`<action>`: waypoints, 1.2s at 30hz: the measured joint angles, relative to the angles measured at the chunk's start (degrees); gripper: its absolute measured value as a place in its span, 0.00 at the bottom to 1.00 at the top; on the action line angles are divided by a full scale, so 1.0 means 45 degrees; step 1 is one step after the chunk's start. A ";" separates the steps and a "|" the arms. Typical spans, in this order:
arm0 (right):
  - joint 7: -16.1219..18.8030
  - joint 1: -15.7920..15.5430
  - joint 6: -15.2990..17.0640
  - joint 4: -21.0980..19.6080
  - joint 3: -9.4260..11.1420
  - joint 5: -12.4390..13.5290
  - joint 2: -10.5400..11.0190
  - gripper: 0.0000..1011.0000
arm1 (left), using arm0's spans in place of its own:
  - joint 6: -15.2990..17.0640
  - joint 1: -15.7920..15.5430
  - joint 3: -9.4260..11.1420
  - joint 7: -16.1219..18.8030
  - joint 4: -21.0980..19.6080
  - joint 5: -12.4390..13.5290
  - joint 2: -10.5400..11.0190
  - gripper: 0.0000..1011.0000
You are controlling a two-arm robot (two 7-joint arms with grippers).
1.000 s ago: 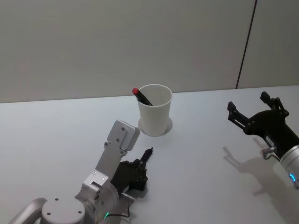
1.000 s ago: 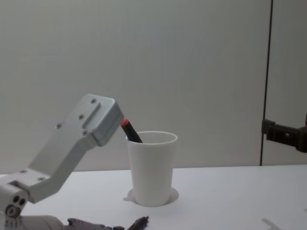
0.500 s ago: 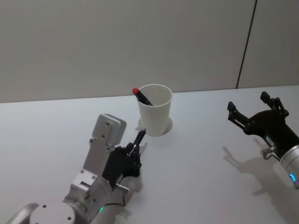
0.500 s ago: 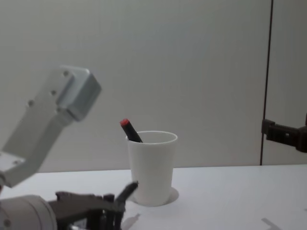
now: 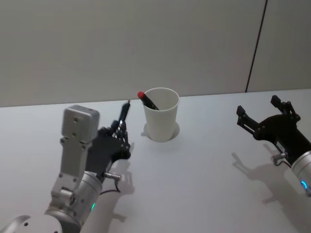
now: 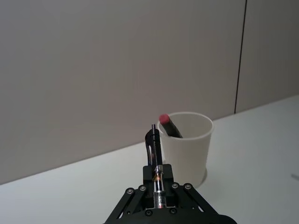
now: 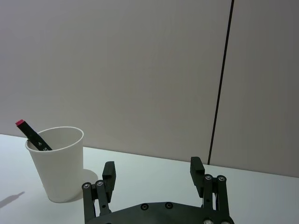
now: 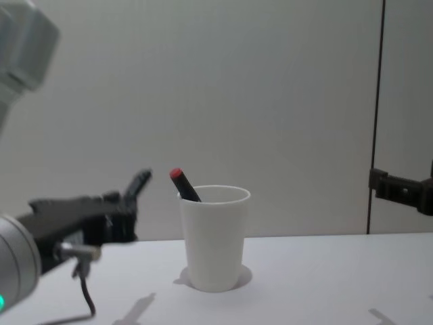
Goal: Place the pen into the pen holder.
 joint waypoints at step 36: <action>0.0000 -0.0001 0.0000 0.0000 0.0000 0.0000 0.0000 0.99 | -0.5234 -0.3442 -0.0837 -0.3487 0.3612 -0.0990 -0.2623 0.12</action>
